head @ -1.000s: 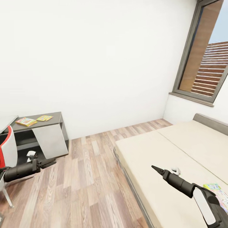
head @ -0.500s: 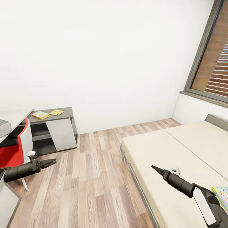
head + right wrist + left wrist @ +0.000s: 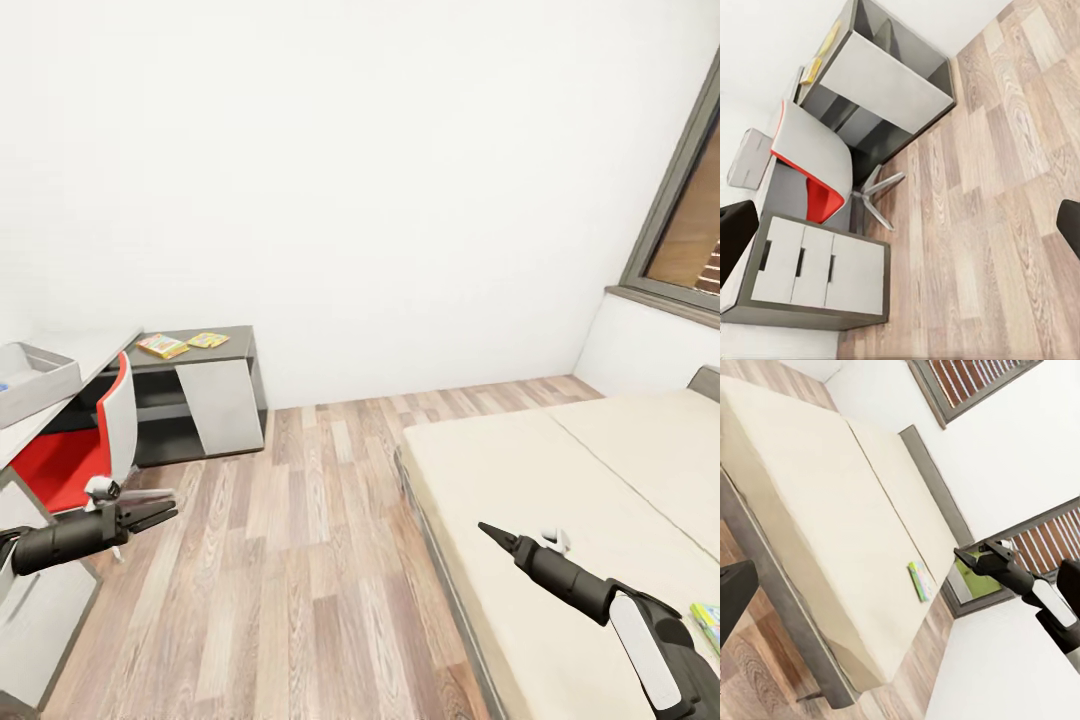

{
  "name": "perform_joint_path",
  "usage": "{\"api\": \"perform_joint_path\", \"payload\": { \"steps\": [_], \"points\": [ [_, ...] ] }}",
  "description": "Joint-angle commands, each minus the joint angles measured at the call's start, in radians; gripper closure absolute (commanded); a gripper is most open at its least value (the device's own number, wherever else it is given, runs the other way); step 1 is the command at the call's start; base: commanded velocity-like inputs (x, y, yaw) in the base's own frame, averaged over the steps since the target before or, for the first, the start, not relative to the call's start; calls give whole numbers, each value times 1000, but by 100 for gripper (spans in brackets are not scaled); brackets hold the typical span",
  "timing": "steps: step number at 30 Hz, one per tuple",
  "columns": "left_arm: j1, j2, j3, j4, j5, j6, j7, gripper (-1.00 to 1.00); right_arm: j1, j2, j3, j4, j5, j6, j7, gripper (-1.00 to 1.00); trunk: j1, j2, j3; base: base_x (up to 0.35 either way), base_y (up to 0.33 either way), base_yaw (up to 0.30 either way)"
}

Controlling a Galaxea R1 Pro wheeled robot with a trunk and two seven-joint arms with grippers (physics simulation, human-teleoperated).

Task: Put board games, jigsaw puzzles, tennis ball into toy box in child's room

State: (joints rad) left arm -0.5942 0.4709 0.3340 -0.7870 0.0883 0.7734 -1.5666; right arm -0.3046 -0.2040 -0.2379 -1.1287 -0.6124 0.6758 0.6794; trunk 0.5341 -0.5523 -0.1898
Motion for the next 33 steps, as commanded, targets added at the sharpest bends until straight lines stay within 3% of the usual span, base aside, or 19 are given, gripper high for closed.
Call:
{"api": "perform_joint_path", "payload": {
  "steps": [1, 33],
  "points": [
    [-1, 0, 0, 0, -1, 11, -4, -100, -1, 0, -1, 0, -4, 7, 1, -100, 0, -2, -3, -22, -41, 183],
    [-1, 0, -1, 0, -1, 11, -4, -100, -1, 0, -2, 0, -5, 7, 2, -100, 0, -2, -48, -12, -3, 181]
  ]
}}
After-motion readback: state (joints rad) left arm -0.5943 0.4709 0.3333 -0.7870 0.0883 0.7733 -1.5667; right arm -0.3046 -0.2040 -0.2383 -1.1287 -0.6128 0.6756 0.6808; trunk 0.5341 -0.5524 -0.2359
